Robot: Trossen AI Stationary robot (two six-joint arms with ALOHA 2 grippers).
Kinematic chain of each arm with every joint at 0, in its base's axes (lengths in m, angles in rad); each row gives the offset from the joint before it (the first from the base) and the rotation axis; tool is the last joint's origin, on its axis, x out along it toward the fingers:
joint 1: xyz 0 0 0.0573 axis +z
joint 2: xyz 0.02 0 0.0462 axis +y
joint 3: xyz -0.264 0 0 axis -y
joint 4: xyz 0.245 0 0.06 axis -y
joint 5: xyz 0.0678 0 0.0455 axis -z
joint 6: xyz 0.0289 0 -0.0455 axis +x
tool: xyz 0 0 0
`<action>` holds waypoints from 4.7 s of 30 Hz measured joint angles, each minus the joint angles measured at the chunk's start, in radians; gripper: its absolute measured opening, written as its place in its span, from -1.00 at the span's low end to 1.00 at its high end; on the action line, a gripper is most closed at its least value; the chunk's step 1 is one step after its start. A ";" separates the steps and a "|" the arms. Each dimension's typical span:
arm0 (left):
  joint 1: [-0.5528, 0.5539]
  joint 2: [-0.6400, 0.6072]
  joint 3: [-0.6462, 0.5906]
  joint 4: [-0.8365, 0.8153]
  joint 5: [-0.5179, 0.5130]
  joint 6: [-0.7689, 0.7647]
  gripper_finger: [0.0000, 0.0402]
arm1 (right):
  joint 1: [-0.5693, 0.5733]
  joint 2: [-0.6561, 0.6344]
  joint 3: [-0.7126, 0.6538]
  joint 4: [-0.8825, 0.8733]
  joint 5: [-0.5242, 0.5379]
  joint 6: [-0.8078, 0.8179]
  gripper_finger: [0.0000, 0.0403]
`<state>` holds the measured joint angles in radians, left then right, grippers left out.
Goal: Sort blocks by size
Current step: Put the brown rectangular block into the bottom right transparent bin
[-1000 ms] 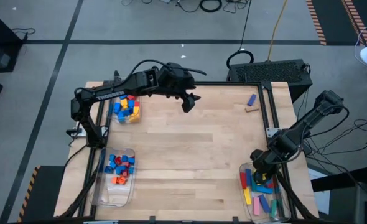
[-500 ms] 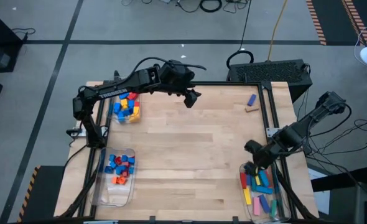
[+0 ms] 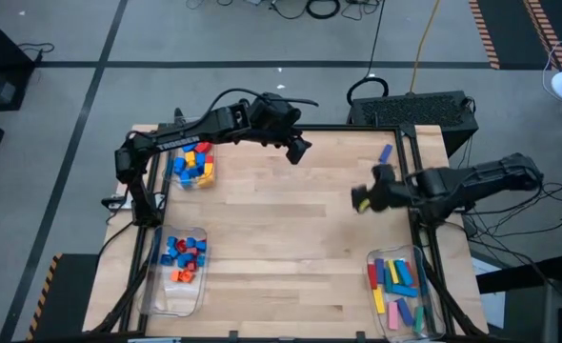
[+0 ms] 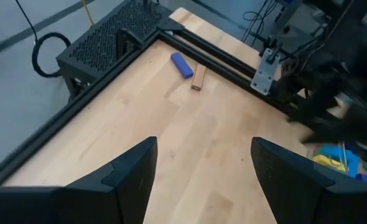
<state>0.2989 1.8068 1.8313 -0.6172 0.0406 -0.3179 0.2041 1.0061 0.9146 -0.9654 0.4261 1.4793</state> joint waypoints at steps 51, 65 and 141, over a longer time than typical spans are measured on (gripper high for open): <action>0.325 0.005 0.000 -0.175 0.219 0.592 0.29 | -1.057 0.488 -0.008 -0.054 -0.169 0.352 -0.35; 0.325 0.005 0.000 -0.146 0.219 0.595 0.29 | -0.946 0.494 0.175 0.154 -0.238 -0.233 -0.36; 0.285 -0.139 0.000 -0.448 0.293 0.620 0.04 | -0.923 0.941 0.410 -0.400 -0.256 0.884 -0.35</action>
<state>0.5835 1.6676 1.8317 -1.0649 0.3336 0.3019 -0.7185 1.9476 1.3243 -1.3655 0.1701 2.3635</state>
